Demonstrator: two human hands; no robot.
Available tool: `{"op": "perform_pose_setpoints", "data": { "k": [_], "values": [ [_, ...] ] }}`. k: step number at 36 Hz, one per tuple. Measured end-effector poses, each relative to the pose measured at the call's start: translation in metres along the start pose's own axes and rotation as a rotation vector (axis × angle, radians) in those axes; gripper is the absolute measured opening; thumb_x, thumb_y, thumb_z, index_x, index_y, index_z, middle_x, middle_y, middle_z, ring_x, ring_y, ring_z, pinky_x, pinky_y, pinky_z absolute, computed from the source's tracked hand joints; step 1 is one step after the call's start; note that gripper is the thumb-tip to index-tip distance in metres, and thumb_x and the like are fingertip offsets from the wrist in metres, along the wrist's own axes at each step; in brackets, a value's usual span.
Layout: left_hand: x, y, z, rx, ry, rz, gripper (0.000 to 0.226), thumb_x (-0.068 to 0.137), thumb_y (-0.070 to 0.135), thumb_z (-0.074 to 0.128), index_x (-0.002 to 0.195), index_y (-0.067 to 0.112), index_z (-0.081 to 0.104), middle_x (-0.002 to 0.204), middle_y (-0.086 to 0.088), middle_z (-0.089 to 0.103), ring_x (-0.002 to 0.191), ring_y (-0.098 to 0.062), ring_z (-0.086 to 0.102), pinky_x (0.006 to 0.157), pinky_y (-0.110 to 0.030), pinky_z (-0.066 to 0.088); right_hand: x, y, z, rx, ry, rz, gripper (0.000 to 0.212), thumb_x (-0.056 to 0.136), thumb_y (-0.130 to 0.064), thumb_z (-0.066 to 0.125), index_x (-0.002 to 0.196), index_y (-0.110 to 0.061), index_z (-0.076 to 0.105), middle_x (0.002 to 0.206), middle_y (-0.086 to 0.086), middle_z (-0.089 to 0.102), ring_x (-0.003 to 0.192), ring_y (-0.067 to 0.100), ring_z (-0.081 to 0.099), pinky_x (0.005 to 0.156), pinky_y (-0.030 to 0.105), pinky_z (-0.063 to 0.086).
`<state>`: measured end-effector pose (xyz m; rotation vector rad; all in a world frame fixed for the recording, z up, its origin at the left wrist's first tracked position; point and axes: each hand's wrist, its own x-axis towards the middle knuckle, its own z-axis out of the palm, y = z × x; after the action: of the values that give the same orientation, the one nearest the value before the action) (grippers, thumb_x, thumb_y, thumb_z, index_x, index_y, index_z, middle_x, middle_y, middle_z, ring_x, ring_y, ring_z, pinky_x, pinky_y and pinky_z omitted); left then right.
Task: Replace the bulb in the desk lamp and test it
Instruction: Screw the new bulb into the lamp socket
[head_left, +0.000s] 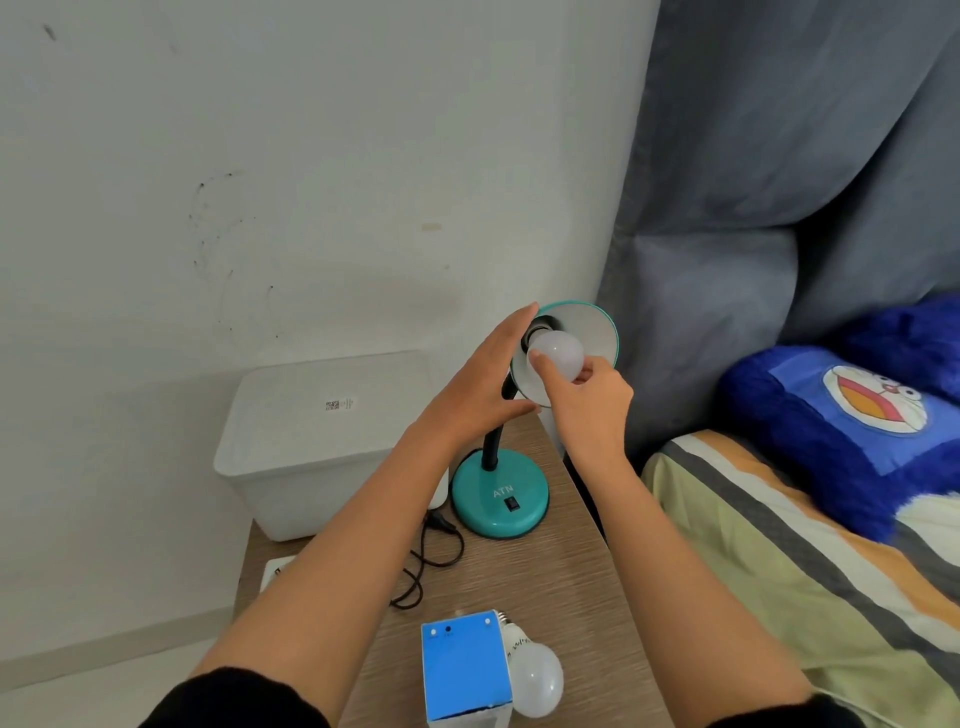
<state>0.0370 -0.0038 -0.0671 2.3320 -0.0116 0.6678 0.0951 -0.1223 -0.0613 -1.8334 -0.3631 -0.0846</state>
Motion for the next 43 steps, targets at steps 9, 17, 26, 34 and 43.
{"op": "perform_pose_setpoints", "data": {
  "k": [9,17,26,34,43],
  "values": [
    [0.000,0.011,-0.005,0.082,-0.041,-0.001,0.099,0.079,0.026,0.074,0.149,0.020,0.004,0.156,0.006,0.012,0.132,0.012,0.008,0.100,0.005,0.006,-0.003,-0.006,-0.005,-0.067,-0.083,0.007,0.056,0.080,-0.042,0.065,0.116,-0.001,0.053,0.112,0.015,0.059,0.103,0.027,0.056,0.085,0.039,0.050],
    [-0.009,0.026,-0.026,0.258,-0.115,-0.037,0.093,0.085,0.018,0.068,0.149,0.026,0.000,0.158,0.007,0.002,0.143,-0.004,0.003,0.112,-0.018,0.010,-0.014,-0.022,-0.022,-0.205,-0.198,-0.064,0.039,0.092,-0.034,0.049,0.117,-0.004,0.047,0.124,0.019,0.051,0.114,0.030,0.047,0.088,0.036,0.039],
    [-0.041,0.029,-0.074,0.467,-0.063,-0.234,0.069,0.096,0.050,0.035,0.150,0.023,0.003,0.158,0.006,0.000,0.144,-0.009,-0.003,0.115,-0.034,0.012,-0.048,-0.048,-0.027,-0.331,-0.279,-0.343,0.067,0.098,-0.037,0.034,0.149,-0.008,0.001,0.159,0.006,0.000,0.147,0.019,-0.003,0.120,0.034,0.002],
    [-0.094,0.006,-0.132,0.536,-0.001,-0.478,0.068,0.096,0.053,0.022,0.149,0.017,0.000,0.158,0.002,-0.007,0.144,-0.011,-0.010,0.115,-0.030,-0.002,-0.072,-0.064,0.022,-0.480,-0.345,-0.594,0.065,0.100,-0.037,0.027,0.147,-0.007,-0.006,0.158,0.008,-0.009,0.146,0.019,-0.010,0.116,0.028,-0.006],
    [-0.152,-0.065,-0.172,0.510,0.016,-0.752,0.072,0.096,0.053,0.020,0.148,0.013,-0.009,0.156,-0.002,-0.016,0.143,-0.014,-0.016,0.114,-0.032,-0.007,-0.055,-0.027,0.108,-0.685,-0.568,-0.536,0.064,0.100,-0.036,0.019,0.145,-0.003,-0.011,0.157,0.012,-0.013,0.146,0.021,-0.011,0.116,0.030,-0.007]
  ]
}}
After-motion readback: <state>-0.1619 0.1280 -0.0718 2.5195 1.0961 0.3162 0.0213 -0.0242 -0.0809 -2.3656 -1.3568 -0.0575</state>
